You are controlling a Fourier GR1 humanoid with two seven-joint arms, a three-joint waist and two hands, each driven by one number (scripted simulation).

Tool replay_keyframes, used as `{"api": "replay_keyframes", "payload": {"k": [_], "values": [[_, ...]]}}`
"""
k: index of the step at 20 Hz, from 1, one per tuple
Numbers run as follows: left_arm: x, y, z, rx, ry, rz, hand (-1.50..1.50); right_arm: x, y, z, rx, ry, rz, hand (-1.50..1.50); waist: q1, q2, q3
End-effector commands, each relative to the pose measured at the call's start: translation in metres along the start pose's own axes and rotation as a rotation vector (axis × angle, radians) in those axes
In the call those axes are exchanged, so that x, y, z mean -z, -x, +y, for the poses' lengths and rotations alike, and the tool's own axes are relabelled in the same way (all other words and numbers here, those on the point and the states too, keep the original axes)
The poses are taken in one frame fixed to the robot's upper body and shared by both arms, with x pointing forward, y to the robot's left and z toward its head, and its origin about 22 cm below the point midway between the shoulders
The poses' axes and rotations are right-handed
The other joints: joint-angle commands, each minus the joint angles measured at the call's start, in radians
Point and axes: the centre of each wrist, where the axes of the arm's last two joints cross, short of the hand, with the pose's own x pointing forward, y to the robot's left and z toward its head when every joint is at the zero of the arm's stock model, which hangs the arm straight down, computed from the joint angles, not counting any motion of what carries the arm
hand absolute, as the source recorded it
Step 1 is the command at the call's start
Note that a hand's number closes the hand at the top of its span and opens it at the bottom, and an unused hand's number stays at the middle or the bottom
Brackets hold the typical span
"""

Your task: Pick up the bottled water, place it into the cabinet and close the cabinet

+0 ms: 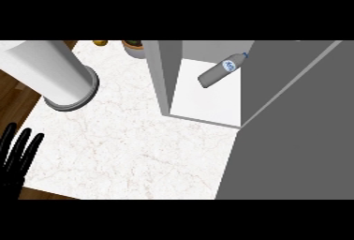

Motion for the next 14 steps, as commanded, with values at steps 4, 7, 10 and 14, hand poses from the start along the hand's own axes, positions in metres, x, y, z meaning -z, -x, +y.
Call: {"api": "replay_keyframes", "payload": {"k": [4, 7, 10, 14], "values": [[0.001, -0.006, 0.005, -0.005, 0.034, 0.019, -1.50, 0.021, -0.010, 0.008, -0.041, -0.200, -0.013, 1.50, 0.051, 0.011, -0.006], [0.004, -0.010, 0.004, -0.006, 0.059, 0.017, -1.50, 0.022, -0.016, -0.003, -0.164, -0.276, 0.017, -1.50, 0.083, 0.003, -0.008], [0.008, -0.014, 0.007, 0.008, 0.066, 0.016, -1.50, 0.025, -0.018, -0.008, -0.197, -0.298, 0.000, 1.50, 0.078, 0.006, -0.010], [0.007, -0.015, 0.011, 0.006, 0.057, 0.011, -1.50, 0.030, -0.016, -0.010, -0.197, -0.302, 0.004, 1.50, 0.070, 0.003, -0.010]]}}
